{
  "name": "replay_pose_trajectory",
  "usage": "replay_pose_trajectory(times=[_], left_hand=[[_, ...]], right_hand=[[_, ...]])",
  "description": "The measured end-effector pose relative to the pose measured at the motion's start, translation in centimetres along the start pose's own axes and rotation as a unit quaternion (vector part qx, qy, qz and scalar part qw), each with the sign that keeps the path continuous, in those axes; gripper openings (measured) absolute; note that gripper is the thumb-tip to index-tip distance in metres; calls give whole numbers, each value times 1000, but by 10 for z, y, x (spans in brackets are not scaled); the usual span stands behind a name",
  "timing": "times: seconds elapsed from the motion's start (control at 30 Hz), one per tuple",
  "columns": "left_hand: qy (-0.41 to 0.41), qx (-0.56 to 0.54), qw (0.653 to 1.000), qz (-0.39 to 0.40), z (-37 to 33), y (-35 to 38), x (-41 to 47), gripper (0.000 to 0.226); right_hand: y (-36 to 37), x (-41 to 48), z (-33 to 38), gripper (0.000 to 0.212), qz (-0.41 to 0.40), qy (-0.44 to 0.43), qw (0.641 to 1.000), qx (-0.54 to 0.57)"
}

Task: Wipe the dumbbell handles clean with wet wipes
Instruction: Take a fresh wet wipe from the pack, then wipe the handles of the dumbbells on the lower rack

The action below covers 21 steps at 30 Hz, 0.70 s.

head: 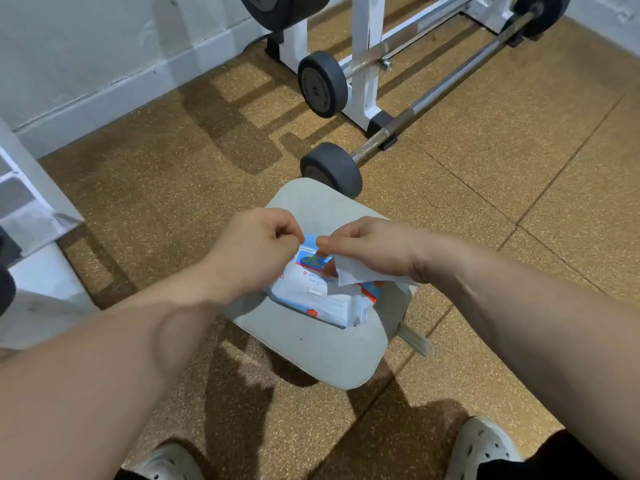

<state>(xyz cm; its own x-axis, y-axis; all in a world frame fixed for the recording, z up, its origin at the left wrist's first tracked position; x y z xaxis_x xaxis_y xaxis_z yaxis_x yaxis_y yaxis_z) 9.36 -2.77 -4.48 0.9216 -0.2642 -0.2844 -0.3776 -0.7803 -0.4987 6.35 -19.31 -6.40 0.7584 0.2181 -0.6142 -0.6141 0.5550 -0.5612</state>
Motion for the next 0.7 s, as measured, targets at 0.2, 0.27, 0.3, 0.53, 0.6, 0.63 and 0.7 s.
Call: replay_pose_trajectory(times=[0.2,0.27,0.3,0.53,0.6,0.63,0.7], left_hand=[[-30,-137,988,-70,-15,-25,10,18],[-55,-216,974,-36,-23,-22,9,28],[-62,-241,968,-10,-28,-18,7,32],[-121,-414,901,-40,-60,-37,-23,8],[-140,-434,887,-80,-79,-67,-37,10],[-146,-439,880,-105,-90,-84,-46,10],[-153,-439,872,-153,-113,-122,-63,7]], right_hand=[[-29,8,18,31,-104,-39,980,164],[-39,12,20,39,-141,-22,935,324],[-38,15,23,44,-134,-20,920,368],[-56,-22,93,35,-161,-102,888,418],[-74,-41,119,21,-177,-93,893,404],[-83,-51,134,14,-182,-88,895,398],[-99,-72,172,4,-168,-85,898,397]])
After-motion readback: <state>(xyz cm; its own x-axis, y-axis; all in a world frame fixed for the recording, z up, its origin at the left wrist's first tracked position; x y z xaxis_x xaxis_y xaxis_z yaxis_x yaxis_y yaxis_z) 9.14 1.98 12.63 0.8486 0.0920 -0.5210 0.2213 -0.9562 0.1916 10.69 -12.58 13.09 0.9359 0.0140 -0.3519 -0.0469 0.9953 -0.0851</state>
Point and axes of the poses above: each hand's wrist, its own x-axis towards the middle knuckle, its own y-axis out of the palm, z = x × y, the point moved 8 cm from there along x, towards the middle knuckle, and after that the axes turned 7 degrees about -x, right-handed, at the moved point
